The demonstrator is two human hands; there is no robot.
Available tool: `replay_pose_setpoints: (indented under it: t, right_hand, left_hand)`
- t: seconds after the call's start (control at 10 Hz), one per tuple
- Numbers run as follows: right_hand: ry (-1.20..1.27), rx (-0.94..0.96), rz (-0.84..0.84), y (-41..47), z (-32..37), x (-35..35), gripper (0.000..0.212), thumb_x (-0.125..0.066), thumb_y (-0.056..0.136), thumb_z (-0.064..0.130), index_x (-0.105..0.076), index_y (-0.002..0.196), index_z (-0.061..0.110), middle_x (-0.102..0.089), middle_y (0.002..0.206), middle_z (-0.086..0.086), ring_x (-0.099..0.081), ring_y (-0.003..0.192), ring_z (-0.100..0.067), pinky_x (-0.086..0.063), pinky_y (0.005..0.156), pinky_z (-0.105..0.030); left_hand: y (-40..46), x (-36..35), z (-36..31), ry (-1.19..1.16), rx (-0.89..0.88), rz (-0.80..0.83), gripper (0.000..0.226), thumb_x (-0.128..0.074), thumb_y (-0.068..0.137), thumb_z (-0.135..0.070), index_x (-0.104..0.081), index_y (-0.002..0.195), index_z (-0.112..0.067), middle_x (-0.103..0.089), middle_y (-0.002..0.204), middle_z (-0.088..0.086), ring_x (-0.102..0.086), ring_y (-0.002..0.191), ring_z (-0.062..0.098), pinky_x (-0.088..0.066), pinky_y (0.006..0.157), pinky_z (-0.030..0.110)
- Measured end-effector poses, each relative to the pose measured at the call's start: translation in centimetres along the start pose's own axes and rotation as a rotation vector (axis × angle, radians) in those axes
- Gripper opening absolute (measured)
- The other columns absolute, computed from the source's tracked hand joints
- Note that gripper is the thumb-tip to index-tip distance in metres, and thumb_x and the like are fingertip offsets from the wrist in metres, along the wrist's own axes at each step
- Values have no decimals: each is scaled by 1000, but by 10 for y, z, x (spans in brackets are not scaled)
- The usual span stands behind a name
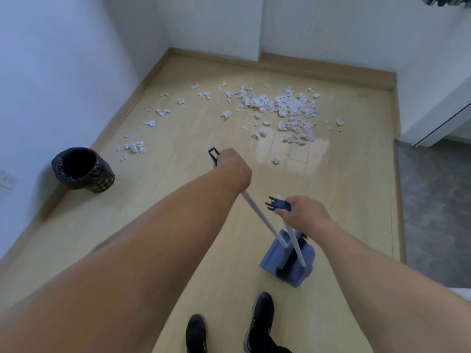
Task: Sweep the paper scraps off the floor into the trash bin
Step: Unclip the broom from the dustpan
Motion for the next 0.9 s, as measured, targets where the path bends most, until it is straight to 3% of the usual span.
replay_pose_setpoints:
  t: [0.1,0.2,0.3,0.4,0.5,0.6,0.7,0.8,0.9]
  right_hand:
    - [80,-78,-82,-3,-33,27,31,-50,91,52,-59,87,23,-62,79,2,-60,73,-20,-41,59,-30]
    - [83,-30,-62,2,-20,28,30,-49,92,51,-56,84,22,-58,77,3,-57,71,-20,-38,56,-29]
    - [81,-3,-58,7,0,17,25,-48,93,46,-55,89,23,-59,80,3,-57,72,-20,-38,56,-29]
    - [34,8,-90,11,1,18,19,-47,93,41,-55,96,24,-62,87,1,-60,77,-22,-42,59,-29]
    - [49,-16,-87,14,-9,24,16,-46,92,37,-55,94,23,-61,87,1,-59,76,-22,-40,56,-27]
    - [78,-68,-82,14,-35,33,13,-49,92,29,-56,90,18,-60,86,-1,-59,76,-24,-39,56,-28]
    - [81,-87,-103,13,-63,41,12,-50,92,27,-55,89,17,-60,86,-2,-59,76,-25,-41,59,-29]
    - [92,-76,-134,17,-76,44,10,-51,92,27,-52,86,19,-59,84,-1,-59,76,-26,-41,60,-29]
    - [141,-99,-166,30,-86,48,11,-50,92,26,-52,85,17,-61,86,-3,-58,76,-27,-40,60,-30]
  left_hand:
    - [-1,-19,7,26,29,-37,26,-49,96,-17,-66,116,-21,-65,105,0,-60,96,23,-37,61,28]
    - [4,-17,7,-30,85,-26,28,-47,95,-9,-67,113,-17,-55,88,3,-57,99,24,-39,67,29]
    - [4,-5,4,-19,108,3,26,-51,90,-6,-66,104,-20,-46,71,2,-53,80,22,-39,61,28]
    - [3,-6,-8,-44,139,102,25,-52,85,-11,-67,101,-22,-52,73,-1,-54,68,20,-31,50,27]
    - [7,-12,-24,-257,135,224,30,-48,90,-19,-66,114,-19,-57,84,-1,-53,68,19,-38,54,30]
    - [0,-9,-22,-547,132,345,32,-42,100,-12,-56,127,-4,-47,77,6,-46,60,17,-41,59,25]
    - [-15,6,-13,-747,183,399,36,-41,103,-8,-50,137,0,-46,80,7,-45,65,18,-40,70,27]
    - [-9,20,-13,-788,202,378,38,-39,104,-8,-45,140,2,-39,72,6,-37,58,15,-39,66,28]
    - [13,34,-14,-857,244,365,36,-37,104,-9,-42,137,3,-37,70,10,-37,59,17,-45,79,25]
Point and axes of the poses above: each hand's wrist, its own y-axis towards the middle knuckle, its own x-axis out of the back of the hand, z = x × y, the point moved 6 cm from there along y, towards the middle knuckle
